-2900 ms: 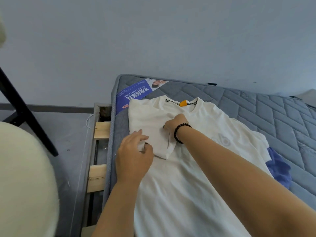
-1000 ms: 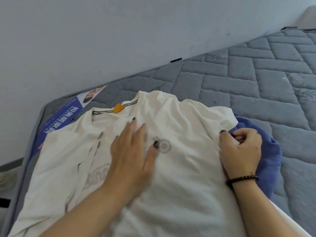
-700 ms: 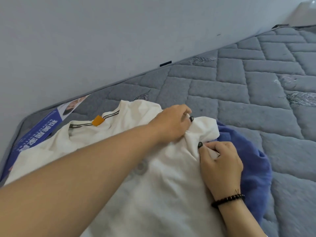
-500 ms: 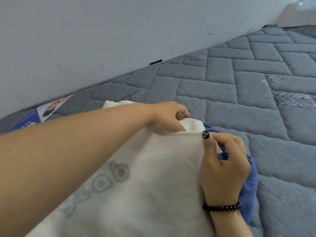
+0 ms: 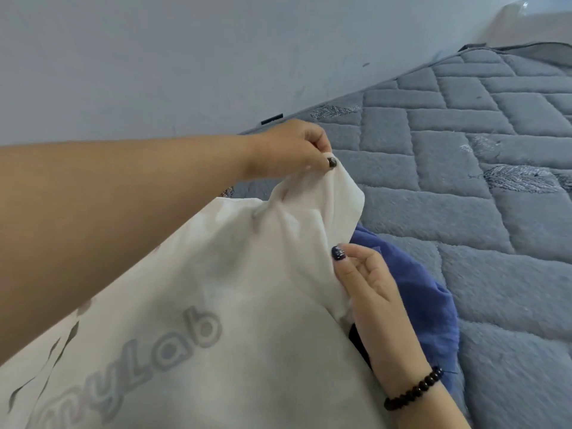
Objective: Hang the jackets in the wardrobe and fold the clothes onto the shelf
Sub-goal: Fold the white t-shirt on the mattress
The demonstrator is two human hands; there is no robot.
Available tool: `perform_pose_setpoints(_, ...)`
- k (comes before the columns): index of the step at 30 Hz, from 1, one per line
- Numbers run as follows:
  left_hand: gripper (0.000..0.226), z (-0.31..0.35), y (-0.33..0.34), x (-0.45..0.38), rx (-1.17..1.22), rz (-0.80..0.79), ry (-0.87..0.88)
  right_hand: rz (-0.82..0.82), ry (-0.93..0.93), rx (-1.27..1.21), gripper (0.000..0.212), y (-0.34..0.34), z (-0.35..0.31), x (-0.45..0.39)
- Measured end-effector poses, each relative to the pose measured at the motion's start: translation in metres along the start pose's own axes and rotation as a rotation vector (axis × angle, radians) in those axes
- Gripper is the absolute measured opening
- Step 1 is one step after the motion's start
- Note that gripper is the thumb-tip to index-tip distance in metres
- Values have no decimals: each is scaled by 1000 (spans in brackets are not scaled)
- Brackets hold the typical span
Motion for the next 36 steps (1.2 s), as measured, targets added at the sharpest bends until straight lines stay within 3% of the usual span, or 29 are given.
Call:
perform_pose_setpoints(2, 10, 3, 6, 3, 1, -77, -52, -80, 42, -5, 53, 2, -1, 2)
perform_pose_setpoints(4, 16, 7, 12, 10, -55, -171, -82, -176, 49, 16, 42, 4, -6, 6)
perform_pose_setpoints(7, 30, 4, 17, 23, -235, -346, -112, -285, -109, 83, 23, 4, -11, 7)
perform_pose_setpoints(10, 44, -9, 14, 38, -341, -460, -132, -333, -287, 1, 17, 0, -13, 6)
perform_pose_setpoints(13, 44, -22, 3, 56, -418, -458, -142, -380, -278, -81, 30, 0, -14, 6)
perform_pose_setpoints(15, 45, -27, -3, 66, -425, -455, -160, -308, -204, -55, 38, 2, -11, 5)
perform_pose_setpoints(18, 52, -28, -3, 78, -358, -459, -171, -144, -189, 168, 16, 2, -4, 0)
perform_pose_setpoints(19, 54, -27, -1, 82, -329, -466, -170, -159, -165, 214, 16, 4, -3, 1)
perform_pose_setpoints(22, 54, -23, 4, 96, -310, -501, -155, -326, -164, 317, 46, 11, 0, 6)
perform_pose_setpoints(26, 38, -19, 10, 105, -898, -578, -29, -322, -165, 427, 74, 13, 1, 8)
perform_pose_setpoints(27, 31, -19, 12, 107, -955, -577, -37, -303, -156, 458, 77, 12, 0, 8)
perform_pose_setpoints(29, 27, -22, 14, 109, -947, -503, -77, -308, -130, 492, 73, 12, -1, 8)
perform_pose_setpoints(32, 55, -24, 14, 110, -794, -327, -155, -362, -72, 492, 58, 12, -4, 9)
perform_pose_setpoints(36, 32, -28, 16, 109, -866, -325, -162, -283, -4, 420, 56, 5, -4, 5)
Point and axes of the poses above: each hand's wrist, its own x-axis away from the middle knuckle, its own y-axis out of the palm, z = x × y, the point moved 3 cm from there along -x, towards the middle knuckle, and after that the axes turned 5 degrees about -y, right-handed, at the moved point
